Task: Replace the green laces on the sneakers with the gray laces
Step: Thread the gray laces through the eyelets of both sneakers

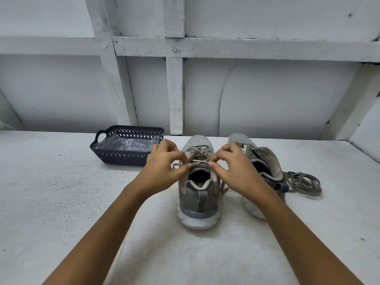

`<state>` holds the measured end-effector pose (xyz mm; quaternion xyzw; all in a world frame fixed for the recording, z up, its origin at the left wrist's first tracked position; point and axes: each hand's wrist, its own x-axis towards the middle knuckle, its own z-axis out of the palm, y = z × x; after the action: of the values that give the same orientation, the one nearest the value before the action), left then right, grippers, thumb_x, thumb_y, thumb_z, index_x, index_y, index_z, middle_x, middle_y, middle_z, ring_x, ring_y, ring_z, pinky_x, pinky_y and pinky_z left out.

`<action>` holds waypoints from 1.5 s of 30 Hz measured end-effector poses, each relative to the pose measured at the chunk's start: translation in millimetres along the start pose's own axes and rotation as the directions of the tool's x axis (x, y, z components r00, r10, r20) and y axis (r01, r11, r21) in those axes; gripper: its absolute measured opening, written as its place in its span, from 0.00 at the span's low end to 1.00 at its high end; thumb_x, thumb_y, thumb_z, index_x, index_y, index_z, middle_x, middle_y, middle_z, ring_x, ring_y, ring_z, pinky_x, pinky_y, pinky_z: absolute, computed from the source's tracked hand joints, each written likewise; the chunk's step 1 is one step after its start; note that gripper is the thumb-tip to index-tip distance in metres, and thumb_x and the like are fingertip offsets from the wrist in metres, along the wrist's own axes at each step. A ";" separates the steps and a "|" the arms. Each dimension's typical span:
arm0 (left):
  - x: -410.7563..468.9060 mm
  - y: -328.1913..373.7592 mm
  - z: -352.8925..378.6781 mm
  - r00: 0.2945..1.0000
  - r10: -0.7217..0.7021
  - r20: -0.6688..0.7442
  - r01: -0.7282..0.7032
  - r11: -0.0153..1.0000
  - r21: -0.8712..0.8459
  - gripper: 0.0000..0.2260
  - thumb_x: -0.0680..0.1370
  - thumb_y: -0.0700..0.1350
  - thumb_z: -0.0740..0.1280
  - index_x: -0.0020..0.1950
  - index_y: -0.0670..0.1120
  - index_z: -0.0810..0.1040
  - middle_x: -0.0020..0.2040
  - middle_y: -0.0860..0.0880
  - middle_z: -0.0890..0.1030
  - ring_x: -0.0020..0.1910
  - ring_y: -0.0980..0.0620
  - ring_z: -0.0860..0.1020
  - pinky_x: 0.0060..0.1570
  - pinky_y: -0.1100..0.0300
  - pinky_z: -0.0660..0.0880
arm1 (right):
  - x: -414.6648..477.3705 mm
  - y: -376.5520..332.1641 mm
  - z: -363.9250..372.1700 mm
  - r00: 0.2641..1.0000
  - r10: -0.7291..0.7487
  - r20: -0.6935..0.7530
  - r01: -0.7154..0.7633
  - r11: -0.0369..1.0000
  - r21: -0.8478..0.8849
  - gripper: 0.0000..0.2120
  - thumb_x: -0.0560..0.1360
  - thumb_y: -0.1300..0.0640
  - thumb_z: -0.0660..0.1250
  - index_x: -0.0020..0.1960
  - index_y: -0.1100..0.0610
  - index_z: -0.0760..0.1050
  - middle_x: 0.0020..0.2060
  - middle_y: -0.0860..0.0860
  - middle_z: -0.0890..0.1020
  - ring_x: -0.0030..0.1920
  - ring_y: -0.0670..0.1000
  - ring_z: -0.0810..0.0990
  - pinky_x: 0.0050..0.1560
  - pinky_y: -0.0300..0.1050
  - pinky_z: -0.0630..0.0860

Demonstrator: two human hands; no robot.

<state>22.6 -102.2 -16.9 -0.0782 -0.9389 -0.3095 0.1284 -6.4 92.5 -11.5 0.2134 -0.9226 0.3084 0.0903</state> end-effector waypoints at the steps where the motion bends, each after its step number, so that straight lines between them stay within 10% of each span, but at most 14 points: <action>1: -1.6 -3.0 -1.8 1.000 0.004 0.002 -0.004 0.999 -0.043 0.06 0.73 0.56 0.69 0.38 0.60 0.76 0.48 0.57 0.66 0.55 0.52 0.64 0.59 0.53 0.63 | -1.2 0.5 -1.5 1.000 -0.002 0.010 0.002 1.000 0.023 0.05 0.76 0.55 0.67 0.48 0.55 0.79 0.48 0.49 0.71 0.52 0.48 0.73 0.56 0.45 0.71; 10: -6.2 -15.0 2.1 0.999 -0.042 -0.018 0.039 0.986 -0.160 0.09 0.75 0.47 0.69 0.37 0.56 0.73 0.47 0.56 0.71 0.54 0.50 0.71 0.55 0.57 0.68 | -3.2 1.6 -1.9 0.998 0.061 -0.027 -0.056 0.986 0.160 0.03 0.75 0.60 0.65 0.42 0.58 0.76 0.39 0.50 0.78 0.45 0.51 0.78 0.50 0.45 0.73; 14: -4.7 -8.0 9.8 1.000 0.002 -0.029 -0.005 0.995 -0.103 0.14 0.72 0.51 0.72 0.45 0.58 0.66 0.49 0.57 0.69 0.52 0.55 0.70 0.53 0.55 0.70 | -5.7 1.9 -0.5 0.996 -0.074 -0.043 0.079 0.989 0.125 0.06 0.74 0.55 0.69 0.50 0.52 0.75 0.51 0.49 0.74 0.50 0.50 0.77 0.54 0.46 0.74; 20: 4.2 8.6 18.3 0.998 -0.044 -0.052 0.037 0.990 -0.139 0.16 0.74 0.39 0.65 0.58 0.48 0.63 0.58 0.48 0.68 0.51 0.48 0.73 0.49 0.51 0.74 | 13.3 -16.3 3.0 0.979 -0.109 0.175 0.178 0.874 -0.451 0.18 0.74 0.45 0.66 0.59 0.52 0.74 0.63 0.52 0.65 0.61 0.55 0.68 0.58 0.49 0.69; 24: 3.9 11.6 22.1 0.995 0.018 -0.101 -0.020 1.000 -0.022 0.13 0.74 0.35 0.61 0.57 0.45 0.67 0.57 0.47 0.68 0.42 0.43 0.74 0.42 0.49 0.73 | 23.3 -22.2 12.7 0.972 -0.139 0.189 0.225 0.779 -0.585 0.12 0.75 0.55 0.65 0.57 0.57 0.73 0.60 0.55 0.65 0.55 0.58 0.71 0.46 0.51 0.71; 31: 1.1 14.0 29.7 0.977 -0.011 -0.212 0.054 0.978 0.199 0.07 0.76 0.40 0.60 0.49 0.48 0.76 0.57 0.51 0.73 0.41 0.42 0.77 0.39 0.52 0.73 | 14.7 -0.6 15.9 0.933 -0.360 0.030 0.339 0.846 -0.412 0.06 0.69 0.63 0.68 0.45 0.61 0.75 0.49 0.60 0.76 0.26 0.59 0.75 0.27 0.41 0.60; 38: 4.4 6.1 35.8 0.950 0.102 -0.296 -0.008 0.953 0.304 0.14 0.71 0.44 0.55 0.44 0.48 0.81 0.46 0.50 0.80 0.33 0.46 0.80 0.36 0.55 0.68 | 13.3 5.8 22.1 0.912 -0.385 -0.138 0.309 0.869 -0.386 0.12 0.73 0.54 0.55 0.42 0.59 0.74 0.39 0.55 0.77 0.24 0.59 0.74 0.24 0.38 0.57; 45: 2.8 7.6 23.8 0.983 0.094 -0.159 -0.025 0.921 0.388 0.18 0.74 0.60 0.58 0.48 0.48 0.78 0.49 0.52 0.77 0.44 0.49 0.79 0.54 0.50 0.72 | 22.9 3.0 31.1 0.917 -0.385 -0.101 0.317 0.861 -0.397 0.05 0.70 0.63 0.67 0.42 0.61 0.71 0.35 0.58 0.73 0.23 0.62 0.73 0.18 0.45 0.65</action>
<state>17.1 -81.7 -30.2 -0.0526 -0.9636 -0.1209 0.2324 -29.3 68.0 -31.0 0.3291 -0.8978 0.1234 0.2654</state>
